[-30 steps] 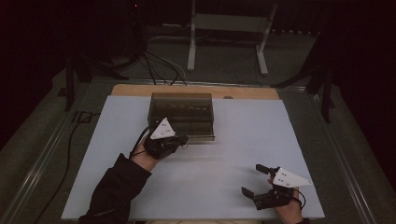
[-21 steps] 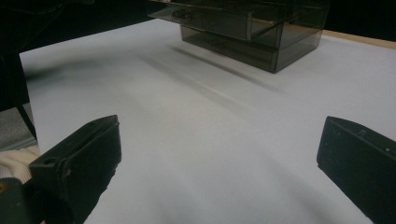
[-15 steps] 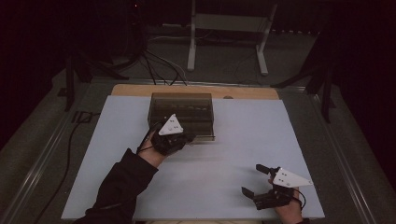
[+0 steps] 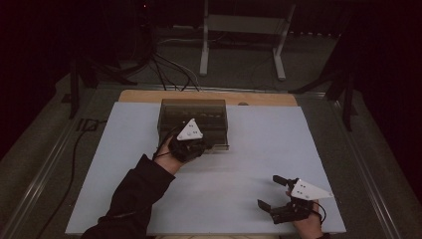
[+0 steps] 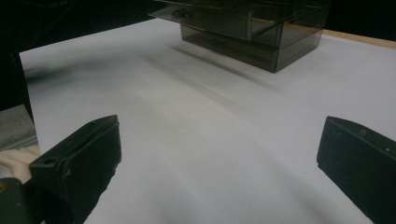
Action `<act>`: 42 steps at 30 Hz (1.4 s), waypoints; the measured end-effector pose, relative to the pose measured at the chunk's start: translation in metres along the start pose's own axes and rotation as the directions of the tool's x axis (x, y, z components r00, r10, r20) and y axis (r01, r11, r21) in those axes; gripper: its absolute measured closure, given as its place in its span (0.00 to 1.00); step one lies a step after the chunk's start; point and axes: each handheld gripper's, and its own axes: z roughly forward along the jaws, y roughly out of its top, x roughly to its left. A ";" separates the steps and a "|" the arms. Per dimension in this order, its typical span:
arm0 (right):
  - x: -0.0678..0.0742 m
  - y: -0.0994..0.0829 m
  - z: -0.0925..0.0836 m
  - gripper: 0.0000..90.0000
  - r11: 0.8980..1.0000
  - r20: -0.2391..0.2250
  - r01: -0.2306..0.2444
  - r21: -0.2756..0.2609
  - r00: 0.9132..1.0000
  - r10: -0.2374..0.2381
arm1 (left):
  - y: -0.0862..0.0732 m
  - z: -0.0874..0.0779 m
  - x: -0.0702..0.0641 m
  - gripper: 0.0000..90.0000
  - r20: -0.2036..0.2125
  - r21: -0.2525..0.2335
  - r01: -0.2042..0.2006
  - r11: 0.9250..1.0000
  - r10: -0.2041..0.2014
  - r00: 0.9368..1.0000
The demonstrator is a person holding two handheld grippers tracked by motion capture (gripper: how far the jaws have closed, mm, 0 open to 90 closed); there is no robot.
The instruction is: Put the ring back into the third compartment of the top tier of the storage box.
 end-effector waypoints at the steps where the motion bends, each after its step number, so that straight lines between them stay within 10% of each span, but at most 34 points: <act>1: 0.000 0.000 0.000 0.00 1.000 0.000 0.001 0.000 1.000 -0.001 | 0.001 0.001 0.000 1.00 0.004 -0.001 0.000 1.000 0.000 1.000; 42: 0.000 0.000 -0.001 0.00 1.000 0.000 0.002 0.003 1.000 -0.002 | 0.024 0.039 0.023 1.00 -0.011 -0.004 0.039 0.999 -0.039 0.999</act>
